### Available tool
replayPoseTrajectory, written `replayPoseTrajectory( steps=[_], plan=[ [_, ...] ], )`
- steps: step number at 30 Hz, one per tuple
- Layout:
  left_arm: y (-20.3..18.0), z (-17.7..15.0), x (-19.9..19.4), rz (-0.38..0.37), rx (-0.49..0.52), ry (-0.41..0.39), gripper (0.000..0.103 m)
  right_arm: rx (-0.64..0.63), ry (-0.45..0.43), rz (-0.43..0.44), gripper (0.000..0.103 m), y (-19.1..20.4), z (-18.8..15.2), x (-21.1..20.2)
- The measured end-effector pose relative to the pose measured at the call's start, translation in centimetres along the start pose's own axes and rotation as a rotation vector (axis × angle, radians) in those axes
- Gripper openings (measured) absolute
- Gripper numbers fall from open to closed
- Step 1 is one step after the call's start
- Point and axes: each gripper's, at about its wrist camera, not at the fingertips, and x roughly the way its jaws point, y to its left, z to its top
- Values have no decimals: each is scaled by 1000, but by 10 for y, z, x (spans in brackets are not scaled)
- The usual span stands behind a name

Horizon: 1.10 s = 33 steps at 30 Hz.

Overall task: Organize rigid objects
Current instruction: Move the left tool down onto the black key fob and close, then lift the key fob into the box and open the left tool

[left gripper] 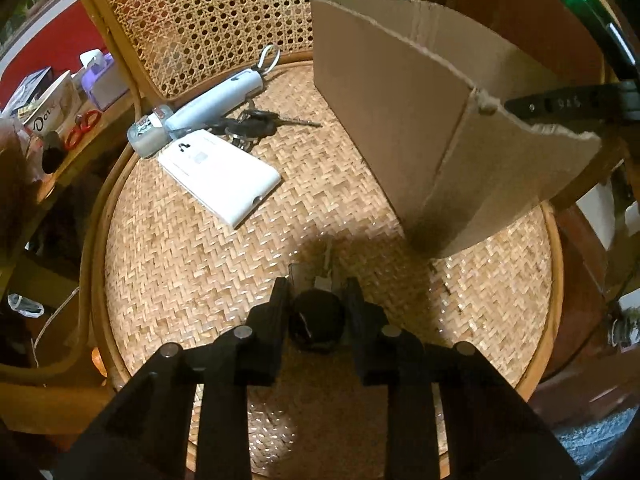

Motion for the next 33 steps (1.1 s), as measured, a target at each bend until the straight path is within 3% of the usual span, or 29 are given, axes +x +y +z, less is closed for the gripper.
replayPoseTrajectory(
  steps=[8,14,21,26,30,33],
  plan=[
    [10,16,-30,-3,-33,-89,25,-1,10,-2,6,3,-2,2],
    [13,43,-67,36,-81,-227,25,2,10,3,6,4,-2,3],
    [-4,82,-101,-4,-81,-363,26,3,13,3,6,2,-2,2],
    [-26,103,-98,-63,-84,-385,26,3,15,5,6,1,-3,2],
    [-37,118,-83,-150,-123,-350,26,1,17,6,6,1,-3,2],
    [-43,122,-73,-163,-127,-321,26,4,16,11,6,1,-3,0]
  ],
)
